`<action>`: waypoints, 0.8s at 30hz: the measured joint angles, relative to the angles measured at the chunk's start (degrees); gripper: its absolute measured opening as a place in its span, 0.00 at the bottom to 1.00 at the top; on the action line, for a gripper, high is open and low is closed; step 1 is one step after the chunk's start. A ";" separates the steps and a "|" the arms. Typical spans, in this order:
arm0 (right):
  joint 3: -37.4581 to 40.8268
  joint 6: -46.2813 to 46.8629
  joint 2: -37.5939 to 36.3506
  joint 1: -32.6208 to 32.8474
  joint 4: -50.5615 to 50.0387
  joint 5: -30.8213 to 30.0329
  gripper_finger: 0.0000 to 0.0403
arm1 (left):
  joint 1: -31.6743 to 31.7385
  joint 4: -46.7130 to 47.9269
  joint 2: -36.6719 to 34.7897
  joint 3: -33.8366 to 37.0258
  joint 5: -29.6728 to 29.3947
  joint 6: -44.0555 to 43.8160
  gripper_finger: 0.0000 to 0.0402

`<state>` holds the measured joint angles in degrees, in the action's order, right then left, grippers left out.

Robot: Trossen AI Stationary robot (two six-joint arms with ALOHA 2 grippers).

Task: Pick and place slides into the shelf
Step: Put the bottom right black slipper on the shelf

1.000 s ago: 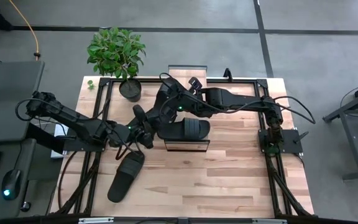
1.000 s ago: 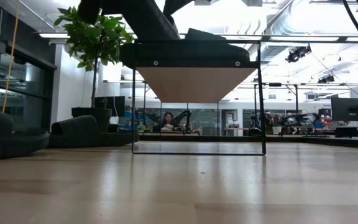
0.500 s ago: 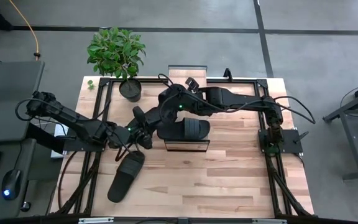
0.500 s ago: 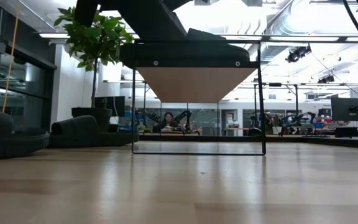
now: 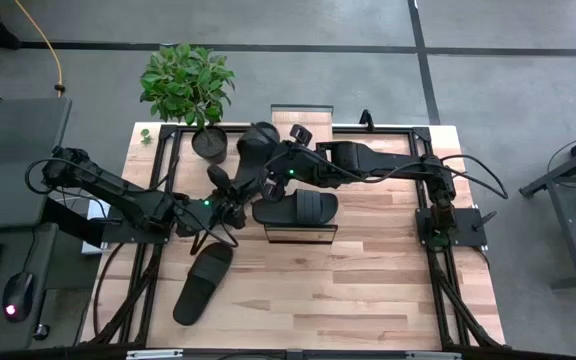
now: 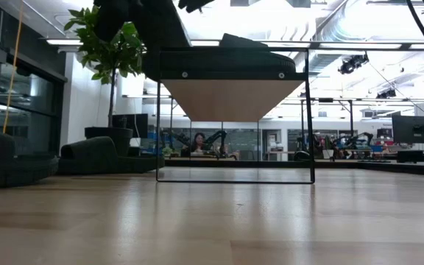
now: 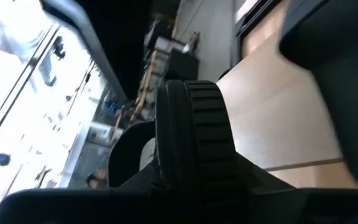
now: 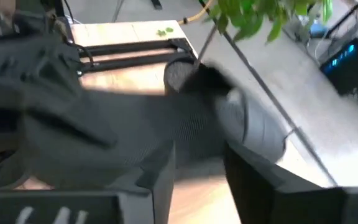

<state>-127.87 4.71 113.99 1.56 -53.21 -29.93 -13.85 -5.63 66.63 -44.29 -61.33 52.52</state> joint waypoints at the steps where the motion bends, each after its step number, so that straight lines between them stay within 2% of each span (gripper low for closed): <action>1: 0.00 -1.00 -0.07 0.00 0.70 0.09 0.34 | -0.02 0.09 0.00 0.00 1.36 0.20 0.13; 6: 0.02 -2.18 -1.86 -0.02 3.79 0.17 0.44 | -0.04 1.50 0.00 0.00 5.97 1.19 0.15; 11: 0.02 -2.26 -4.98 -0.02 3.85 2.40 0.46 | 0.76 3.18 0.00 0.00 10.59 2.48 0.21; 17: 0.02 -1.13 -8.79 0.00 2.29 7.94 0.46 | 6.55 4.75 -1.95 0.00 26.09 2.74 0.13; 22: 0.02 1.59 -10.97 0.00 -0.98 10.36 0.46 | 12.82 5.76 -3.65 0.00 37.12 2.75 0.13; 24: 0.02 1.79 -11.57 0.00 -2.25 10.77 0.46 | 15.10 5.81 -4.35 0.00 40.67 2.77 0.16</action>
<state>-127.85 6.50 102.42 1.56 -55.47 -19.16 1.25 0.18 62.28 -44.29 -20.65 55.29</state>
